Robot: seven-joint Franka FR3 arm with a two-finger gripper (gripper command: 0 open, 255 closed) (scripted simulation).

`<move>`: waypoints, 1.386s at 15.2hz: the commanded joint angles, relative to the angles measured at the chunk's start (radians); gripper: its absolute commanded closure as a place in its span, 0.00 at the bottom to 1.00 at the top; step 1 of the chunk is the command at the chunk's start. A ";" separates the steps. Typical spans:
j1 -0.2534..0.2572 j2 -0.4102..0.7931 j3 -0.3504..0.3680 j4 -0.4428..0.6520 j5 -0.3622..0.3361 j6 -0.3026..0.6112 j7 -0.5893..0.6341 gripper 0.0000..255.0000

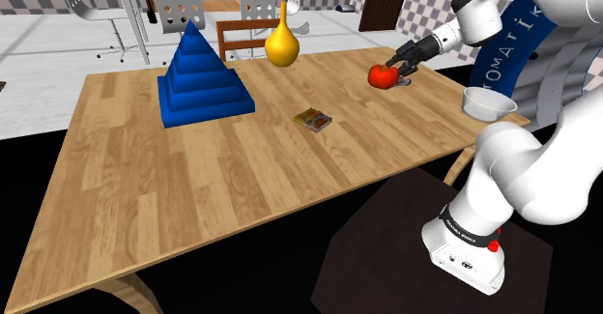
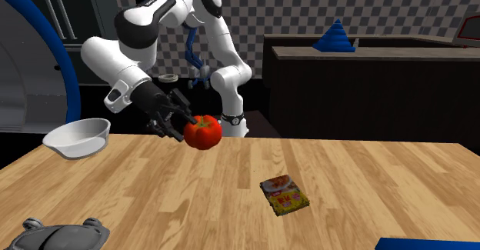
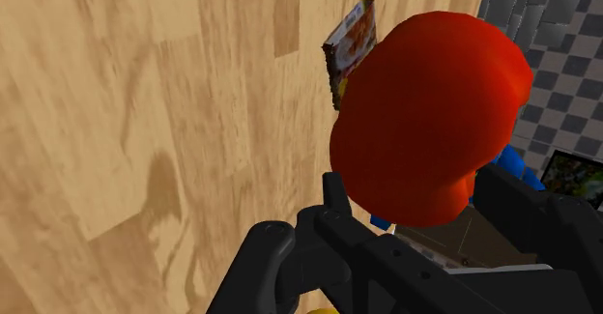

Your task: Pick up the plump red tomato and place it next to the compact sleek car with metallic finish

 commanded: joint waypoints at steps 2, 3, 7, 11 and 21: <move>0.142 0.001 -0.193 0.104 -0.031 -0.068 -0.019 1.00; 0.192 -0.017 -0.252 0.141 -0.053 -0.083 -0.014 1.00; 0.347 -0.121 -0.424 0.299 -0.159 -0.144 0.022 1.00; 0.468 -0.235 -0.541 0.486 -0.255 -0.224 0.058 1.00; 0.525 -0.316 -0.613 0.500 -0.312 -0.181 0.023 1.00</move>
